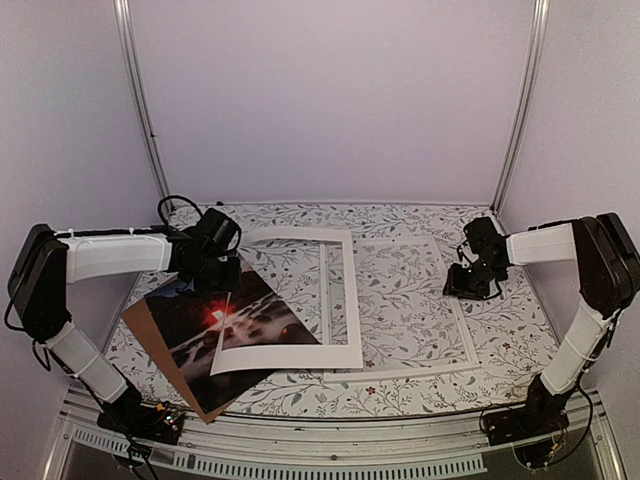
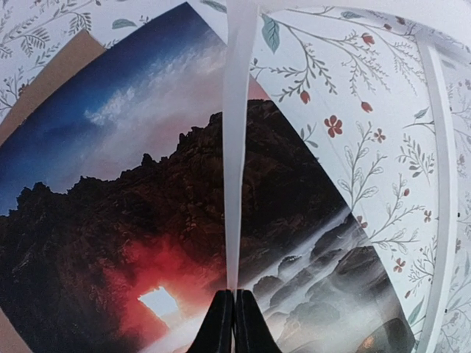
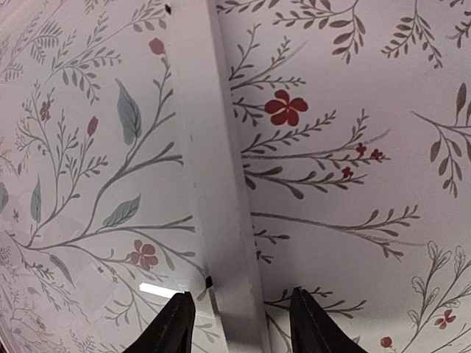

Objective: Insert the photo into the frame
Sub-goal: Adjust the frame body at the center of the board.

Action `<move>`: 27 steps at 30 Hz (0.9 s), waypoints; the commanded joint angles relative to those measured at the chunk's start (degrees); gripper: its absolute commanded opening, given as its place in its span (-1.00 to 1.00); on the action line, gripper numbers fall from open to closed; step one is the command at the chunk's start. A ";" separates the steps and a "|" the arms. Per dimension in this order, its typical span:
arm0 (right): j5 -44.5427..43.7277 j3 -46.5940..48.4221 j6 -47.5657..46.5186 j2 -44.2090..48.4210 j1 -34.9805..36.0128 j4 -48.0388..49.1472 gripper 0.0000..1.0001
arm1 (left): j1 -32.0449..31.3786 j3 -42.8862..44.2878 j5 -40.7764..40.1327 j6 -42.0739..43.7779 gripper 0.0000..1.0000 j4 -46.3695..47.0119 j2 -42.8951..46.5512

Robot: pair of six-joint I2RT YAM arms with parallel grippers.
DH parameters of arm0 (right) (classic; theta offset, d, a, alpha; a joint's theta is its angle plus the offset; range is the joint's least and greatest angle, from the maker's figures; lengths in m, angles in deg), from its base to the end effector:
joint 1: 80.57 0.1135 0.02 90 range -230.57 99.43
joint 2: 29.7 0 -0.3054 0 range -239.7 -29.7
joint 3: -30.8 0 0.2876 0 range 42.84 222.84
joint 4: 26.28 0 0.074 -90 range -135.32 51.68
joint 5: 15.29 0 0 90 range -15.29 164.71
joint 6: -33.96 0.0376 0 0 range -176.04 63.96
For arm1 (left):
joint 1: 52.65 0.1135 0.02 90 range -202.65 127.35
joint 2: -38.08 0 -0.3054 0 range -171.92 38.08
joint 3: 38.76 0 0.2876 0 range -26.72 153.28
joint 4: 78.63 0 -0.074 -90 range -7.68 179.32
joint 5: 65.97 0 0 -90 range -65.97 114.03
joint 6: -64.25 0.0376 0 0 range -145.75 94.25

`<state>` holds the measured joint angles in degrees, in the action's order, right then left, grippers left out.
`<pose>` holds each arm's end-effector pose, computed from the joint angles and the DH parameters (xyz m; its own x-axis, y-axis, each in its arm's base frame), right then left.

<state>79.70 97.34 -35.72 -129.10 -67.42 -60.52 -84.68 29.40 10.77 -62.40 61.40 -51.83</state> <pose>0.3448 0.0839 0.1561 -0.9314 0.1377 -0.3371 0.0681 0.9753 0.2103 0.2920 -0.1725 0.2149 -0.8521 -0.1522 -0.5007 -0.1054 0.9871 -0.1208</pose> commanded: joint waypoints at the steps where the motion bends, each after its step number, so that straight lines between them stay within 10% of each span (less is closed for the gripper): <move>1: 0.83 -3.56 2.55 1.89 3.23 1.23 -0.06 | -1.51 2.70 -1.52 0.22 -0.90 -0.78 -1.56; 27: -1.01 -4.66 6.48 12.39 7.10 -0.80 0.48 | -9.10 24.51 -3.45 0.15 -0.89 -9.77 -21.36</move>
<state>80.71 90.70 -26.91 -119.33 -57.96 -58.66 -92.17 49.68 7.45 -62.20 54.56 -69.64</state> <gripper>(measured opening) 0.738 0.057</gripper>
